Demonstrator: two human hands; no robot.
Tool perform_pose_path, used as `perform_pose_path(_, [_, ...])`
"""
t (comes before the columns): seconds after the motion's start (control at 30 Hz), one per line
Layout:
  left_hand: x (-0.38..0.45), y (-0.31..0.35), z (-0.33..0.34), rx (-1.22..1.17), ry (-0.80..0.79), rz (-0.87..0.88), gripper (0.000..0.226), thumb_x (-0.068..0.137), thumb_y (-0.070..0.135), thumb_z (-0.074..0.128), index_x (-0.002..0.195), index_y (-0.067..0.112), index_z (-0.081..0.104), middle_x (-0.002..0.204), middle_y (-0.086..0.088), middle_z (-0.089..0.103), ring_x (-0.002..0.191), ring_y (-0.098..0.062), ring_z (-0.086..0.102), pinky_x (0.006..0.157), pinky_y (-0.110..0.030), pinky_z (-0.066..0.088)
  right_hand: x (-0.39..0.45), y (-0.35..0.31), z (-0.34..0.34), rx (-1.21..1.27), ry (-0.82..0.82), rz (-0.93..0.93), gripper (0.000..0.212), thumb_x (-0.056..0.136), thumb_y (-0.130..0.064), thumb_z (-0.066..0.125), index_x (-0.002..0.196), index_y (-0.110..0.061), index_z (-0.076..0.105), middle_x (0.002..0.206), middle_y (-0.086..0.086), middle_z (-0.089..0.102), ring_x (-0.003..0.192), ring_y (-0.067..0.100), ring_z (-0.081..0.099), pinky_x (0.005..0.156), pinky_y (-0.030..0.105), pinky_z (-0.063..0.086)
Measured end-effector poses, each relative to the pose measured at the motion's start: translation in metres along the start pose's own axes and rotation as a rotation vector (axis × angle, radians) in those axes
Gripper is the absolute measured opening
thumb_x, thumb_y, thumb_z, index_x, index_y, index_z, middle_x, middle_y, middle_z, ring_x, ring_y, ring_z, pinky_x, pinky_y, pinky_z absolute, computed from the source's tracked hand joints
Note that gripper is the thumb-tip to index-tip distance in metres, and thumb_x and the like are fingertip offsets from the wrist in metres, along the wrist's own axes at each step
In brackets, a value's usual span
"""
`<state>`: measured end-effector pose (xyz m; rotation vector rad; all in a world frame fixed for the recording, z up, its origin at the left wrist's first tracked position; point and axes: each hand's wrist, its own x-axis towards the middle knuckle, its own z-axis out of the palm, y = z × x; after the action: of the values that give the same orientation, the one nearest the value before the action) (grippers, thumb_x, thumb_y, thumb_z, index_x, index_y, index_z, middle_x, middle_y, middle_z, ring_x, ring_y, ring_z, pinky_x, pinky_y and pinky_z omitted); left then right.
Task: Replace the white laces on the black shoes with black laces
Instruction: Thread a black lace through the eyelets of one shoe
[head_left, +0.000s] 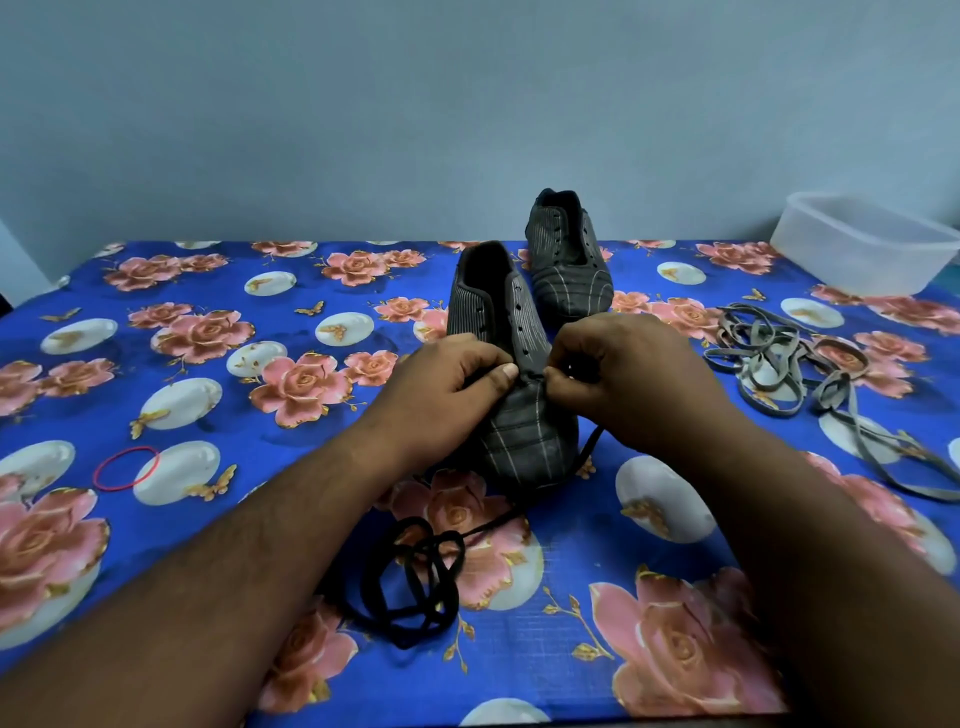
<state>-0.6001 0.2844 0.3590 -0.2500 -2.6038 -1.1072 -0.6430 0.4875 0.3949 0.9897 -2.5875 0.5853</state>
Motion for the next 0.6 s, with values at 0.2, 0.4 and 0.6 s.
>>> perform_pose_path(0.2, [-0.001,0.000,0.000,0.005,0.030,0.013,0.030,0.089,0.044,0.054,0.106,0.029,0.074,0.094,0.012,0.066,0.094,-0.009,0.063,0.086,-0.041,0.052,0.000,-0.004,0.002,-0.059,0.024,-0.031,0.008,0.083,-0.034,0.065,0.078,-0.027,0.066,0.074,-0.011,0.053,0.073,0.017,0.053,0.057,0.029,0.030])
perform_pose_path(0.4, [-0.001,0.003,0.001,0.000,0.024,-0.013,0.026,0.087,0.044,0.055,0.095,0.029,0.074,0.087,0.010,0.064,0.089,-0.009,0.061,0.081,-0.037,0.050,0.001,-0.002,0.006,-0.008,0.055,-0.094,0.020,0.086,-0.041,0.059,0.084,-0.026,0.074,0.076,-0.009,0.060,0.074,0.011,0.048,0.063,0.029,0.034])
perform_pose_path(0.6, [0.000,0.006,-0.001,-0.029,-0.042,-0.045,0.027,0.086,0.043,0.054,0.094,0.027,0.074,0.090,0.007,0.065,0.091,-0.008,0.062,0.083,-0.033,0.049,0.003,0.006,0.008,0.152,0.009,-0.035,0.007,0.089,-0.033,0.074,0.082,-0.031,0.075,0.070,-0.019,0.058,0.067,-0.001,0.053,0.062,0.020,0.035])
